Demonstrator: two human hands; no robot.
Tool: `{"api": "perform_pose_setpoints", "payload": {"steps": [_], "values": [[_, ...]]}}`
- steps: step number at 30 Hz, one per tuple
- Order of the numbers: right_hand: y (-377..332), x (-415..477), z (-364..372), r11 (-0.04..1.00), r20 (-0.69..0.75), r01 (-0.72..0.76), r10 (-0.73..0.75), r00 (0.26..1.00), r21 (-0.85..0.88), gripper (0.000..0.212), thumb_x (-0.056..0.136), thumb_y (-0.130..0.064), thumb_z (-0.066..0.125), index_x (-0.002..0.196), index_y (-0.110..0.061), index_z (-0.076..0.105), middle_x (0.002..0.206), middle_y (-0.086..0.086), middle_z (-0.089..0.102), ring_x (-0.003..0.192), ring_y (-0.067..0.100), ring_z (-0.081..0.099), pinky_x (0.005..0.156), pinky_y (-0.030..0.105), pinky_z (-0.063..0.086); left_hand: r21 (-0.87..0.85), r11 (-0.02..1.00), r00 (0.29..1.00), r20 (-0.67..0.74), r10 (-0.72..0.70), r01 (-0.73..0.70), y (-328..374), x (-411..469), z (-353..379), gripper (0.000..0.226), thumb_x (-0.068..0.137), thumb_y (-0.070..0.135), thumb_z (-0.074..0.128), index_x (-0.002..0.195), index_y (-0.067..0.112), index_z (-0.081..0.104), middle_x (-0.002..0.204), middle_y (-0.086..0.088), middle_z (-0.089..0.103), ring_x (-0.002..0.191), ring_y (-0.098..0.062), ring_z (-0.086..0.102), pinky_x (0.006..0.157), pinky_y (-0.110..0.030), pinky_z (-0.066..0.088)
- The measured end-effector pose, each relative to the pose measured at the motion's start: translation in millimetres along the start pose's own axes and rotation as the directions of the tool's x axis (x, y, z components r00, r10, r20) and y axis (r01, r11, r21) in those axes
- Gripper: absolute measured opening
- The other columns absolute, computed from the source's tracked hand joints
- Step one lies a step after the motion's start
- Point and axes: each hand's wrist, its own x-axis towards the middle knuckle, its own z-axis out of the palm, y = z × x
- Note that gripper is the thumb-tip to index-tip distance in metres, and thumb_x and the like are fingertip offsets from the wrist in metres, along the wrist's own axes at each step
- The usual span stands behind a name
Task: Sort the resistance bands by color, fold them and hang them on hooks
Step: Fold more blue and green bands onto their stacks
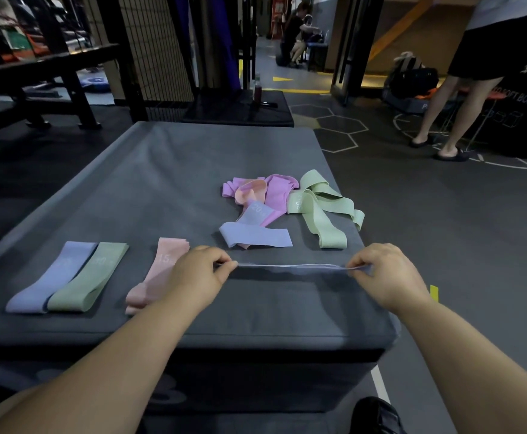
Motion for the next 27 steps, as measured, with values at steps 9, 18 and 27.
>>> {"api": "perform_pose_setpoints", "payload": {"steps": [9,18,27], "values": [[-4,-15,-9,0.998,0.304,0.056,-0.054,0.951,0.002,0.002,0.082,-0.038,0.068,0.081,-0.040,0.068,0.083,-0.027,0.060,0.092,0.000,0.049,0.090,0.026,0.040,0.002,1.000,0.999,-0.020,-0.028,0.028,-5,-15,-1,0.008,0.091,0.019,0.062,0.093,0.023,0.069,0.093,0.005,0.061,0.086,-0.016,0.059,0.076,-0.026,0.043],[-62,-9,13,0.938,0.344,-0.076,-0.048,0.938,0.339,0.020,0.097,-0.032,0.054,0.101,-0.027,0.073,0.092,-0.016,0.068,0.094,0.007,0.062,0.085,0.024,0.047,-0.204,0.968,0.986,-0.111,0.122,-0.143,18,-26,14,0.064,0.082,0.003,0.068,0.139,0.026,0.046,0.132,0.009,0.042,0.072,-0.007,0.060,0.075,-0.012,0.047],[-102,5,29,0.694,0.394,-0.412,0.198,0.897,0.590,0.036,0.095,-0.042,0.057,0.082,-0.010,0.068,0.069,0.001,0.067,0.056,0.010,0.058,0.048,0.022,0.046,-0.356,0.904,0.969,-0.010,0.248,-0.235,37,-24,41,0.077,0.079,-0.003,0.067,0.136,0.039,0.037,0.120,0.030,0.039,0.079,-0.006,0.058,0.071,-0.011,0.048]]}}
